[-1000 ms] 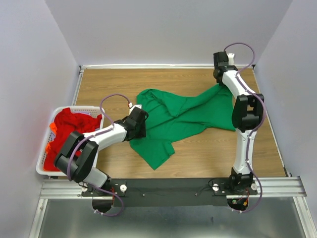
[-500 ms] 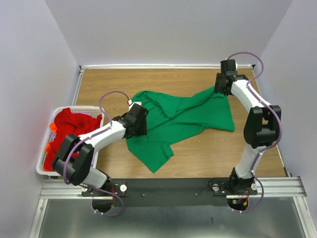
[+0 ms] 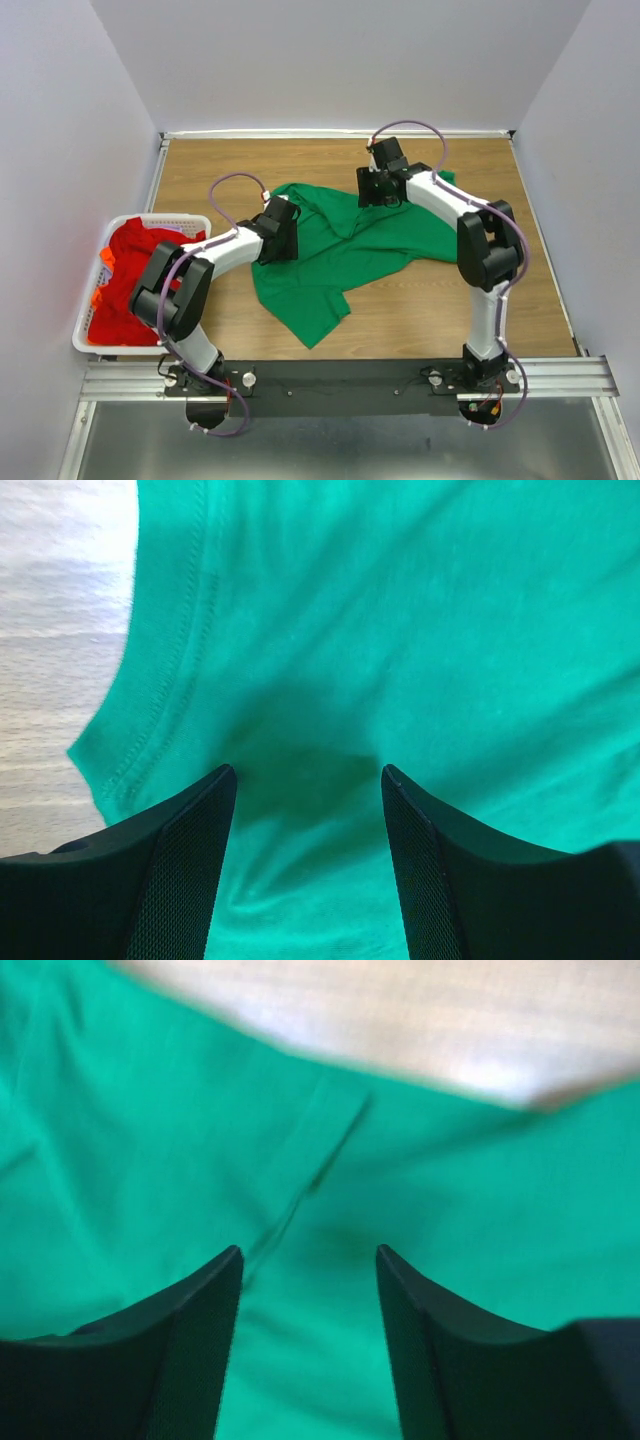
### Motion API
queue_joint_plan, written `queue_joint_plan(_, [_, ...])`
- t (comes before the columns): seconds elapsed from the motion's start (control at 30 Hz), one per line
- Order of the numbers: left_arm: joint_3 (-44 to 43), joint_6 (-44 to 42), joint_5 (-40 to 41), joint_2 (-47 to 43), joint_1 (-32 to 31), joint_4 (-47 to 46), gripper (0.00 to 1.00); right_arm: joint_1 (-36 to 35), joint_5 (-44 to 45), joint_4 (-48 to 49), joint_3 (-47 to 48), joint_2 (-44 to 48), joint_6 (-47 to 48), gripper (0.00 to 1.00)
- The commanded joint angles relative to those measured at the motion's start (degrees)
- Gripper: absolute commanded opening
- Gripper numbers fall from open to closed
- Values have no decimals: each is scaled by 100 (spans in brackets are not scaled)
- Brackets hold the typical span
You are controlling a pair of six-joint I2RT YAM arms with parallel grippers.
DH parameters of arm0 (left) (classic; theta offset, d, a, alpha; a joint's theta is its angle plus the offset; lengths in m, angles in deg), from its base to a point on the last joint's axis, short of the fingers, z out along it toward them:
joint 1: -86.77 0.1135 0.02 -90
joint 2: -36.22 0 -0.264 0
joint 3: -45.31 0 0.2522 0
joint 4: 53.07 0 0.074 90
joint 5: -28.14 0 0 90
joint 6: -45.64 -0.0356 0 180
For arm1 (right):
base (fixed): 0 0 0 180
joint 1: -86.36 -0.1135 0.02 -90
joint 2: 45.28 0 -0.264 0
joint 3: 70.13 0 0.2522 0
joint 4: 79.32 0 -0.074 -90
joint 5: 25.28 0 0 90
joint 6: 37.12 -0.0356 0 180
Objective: Fold and stack the t-shirts
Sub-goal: Flatten the tshirt out
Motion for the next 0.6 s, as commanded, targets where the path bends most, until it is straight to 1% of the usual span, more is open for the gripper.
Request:
queue_joint_plan(0.0, [251, -124, -223, -10, 1, -174, 68, 179, -124, 332, 629, -676, -26, 60])
queue_joint_plan(0.13, [392, -106, -285, -72, -7, -227, 68, 179, 129, 349, 1200, -1168, -122, 56])
queue_joint_plan(0.27, [507, -63, -347, -142, -7, -262, 68, 179, 43, 384, 1456, -1503, -123, 54])
queue_joint_plan(0.37, [559, -10, -303, -186, -7, -262, 68, 179, -282, 428, 1518, -1670, -88, 53])
queue_joint_plan(0.57, [639, 25, -347, -221, -7, -262, 68, 179, -265, 446, 1483, -1767, 0, 50])
